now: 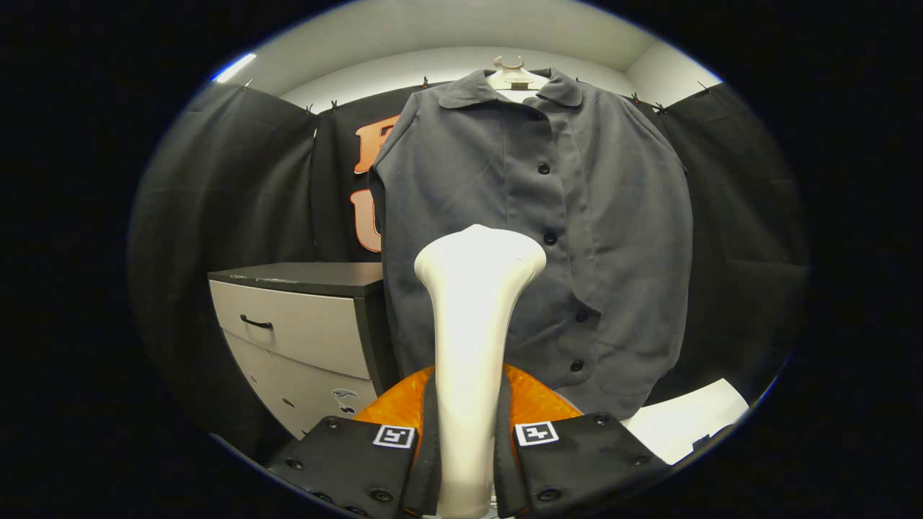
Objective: Iron the clothes twice with a garment steamer, once on the left side and once on the right side.
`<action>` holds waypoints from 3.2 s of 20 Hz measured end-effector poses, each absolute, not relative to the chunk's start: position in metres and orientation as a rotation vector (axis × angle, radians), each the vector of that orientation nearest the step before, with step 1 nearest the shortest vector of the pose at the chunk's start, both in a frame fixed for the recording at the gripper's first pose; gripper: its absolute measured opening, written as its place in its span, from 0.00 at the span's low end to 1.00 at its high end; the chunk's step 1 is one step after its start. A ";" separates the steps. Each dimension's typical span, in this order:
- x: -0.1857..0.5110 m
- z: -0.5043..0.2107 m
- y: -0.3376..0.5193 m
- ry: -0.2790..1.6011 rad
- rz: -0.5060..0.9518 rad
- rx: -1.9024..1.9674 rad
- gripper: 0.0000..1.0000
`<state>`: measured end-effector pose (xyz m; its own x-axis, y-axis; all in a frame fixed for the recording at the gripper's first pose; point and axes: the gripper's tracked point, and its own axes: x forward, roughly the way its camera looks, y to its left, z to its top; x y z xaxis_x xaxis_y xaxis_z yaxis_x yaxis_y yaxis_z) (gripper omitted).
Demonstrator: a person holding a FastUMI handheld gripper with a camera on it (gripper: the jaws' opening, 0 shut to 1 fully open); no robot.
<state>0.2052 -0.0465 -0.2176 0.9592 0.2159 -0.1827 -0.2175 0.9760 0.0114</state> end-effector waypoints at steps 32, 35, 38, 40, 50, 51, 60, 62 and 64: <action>0.322 -0.049 -0.179 -0.037 0.080 0.018 0.36; 0.329 -0.064 -0.187 -0.010 0.067 0.018 0.37; 0.325 -0.081 -0.191 0.014 0.060 0.011 0.37; 0.320 -0.096 -0.192 0.035 0.059 0.005 0.36; 0.295 -0.163 -0.191 0.135 0.063 0.005 0.37; 0.293 -0.170 -0.190 0.147 0.064 0.005 0.37; 0.269 -0.220 -0.194 0.217 0.073 0.004 0.37; 0.263 -0.226 -0.193 0.227 0.079 0.010 0.37; 0.258 -0.233 -0.192 0.235 0.085 0.026 0.37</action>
<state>0.2579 -0.1918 -0.2330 0.9689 0.0869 -0.2316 -0.0809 0.9961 0.0354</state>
